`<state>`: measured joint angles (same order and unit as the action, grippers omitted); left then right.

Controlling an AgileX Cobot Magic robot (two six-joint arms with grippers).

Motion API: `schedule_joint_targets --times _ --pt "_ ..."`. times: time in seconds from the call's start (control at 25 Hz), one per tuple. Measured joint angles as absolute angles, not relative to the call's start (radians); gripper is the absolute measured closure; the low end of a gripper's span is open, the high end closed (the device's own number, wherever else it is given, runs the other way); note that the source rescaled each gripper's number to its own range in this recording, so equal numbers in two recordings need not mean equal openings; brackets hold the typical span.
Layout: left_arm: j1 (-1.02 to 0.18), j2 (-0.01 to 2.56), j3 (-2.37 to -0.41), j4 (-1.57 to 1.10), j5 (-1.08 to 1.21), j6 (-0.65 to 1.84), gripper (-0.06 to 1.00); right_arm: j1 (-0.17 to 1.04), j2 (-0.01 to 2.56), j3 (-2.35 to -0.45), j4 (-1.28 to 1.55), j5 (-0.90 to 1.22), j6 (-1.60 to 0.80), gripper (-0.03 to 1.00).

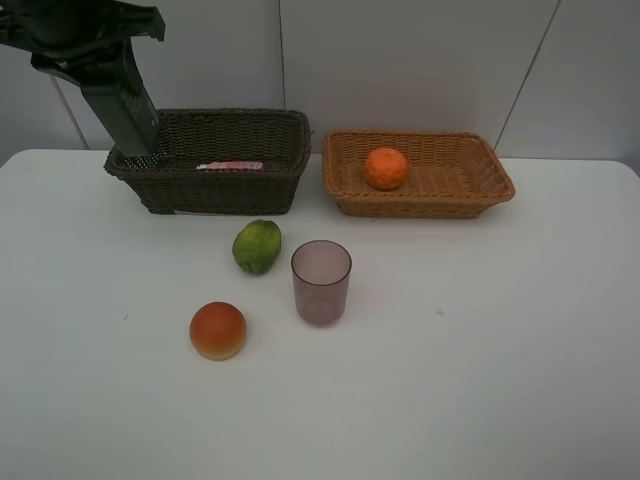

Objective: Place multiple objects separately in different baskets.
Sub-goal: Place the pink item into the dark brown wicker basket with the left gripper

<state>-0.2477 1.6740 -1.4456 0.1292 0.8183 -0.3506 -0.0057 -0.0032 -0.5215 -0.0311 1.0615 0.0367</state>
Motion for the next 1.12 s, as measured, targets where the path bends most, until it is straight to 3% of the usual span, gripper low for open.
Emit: schedule_joint_targets --times 0.4,1.12 --pt "-0.248 1.780 -1.542 0.122 0.773 -0.297 0.46 -0.006 -0.003 -0.522 -0.032 1.062 0.037 0.17" --pt "-0.165 2.108 -1.554 0.203 0.378 -0.275 0.46 -0.006 -0.004 -0.522 -0.032 1.062 0.037 0.17"
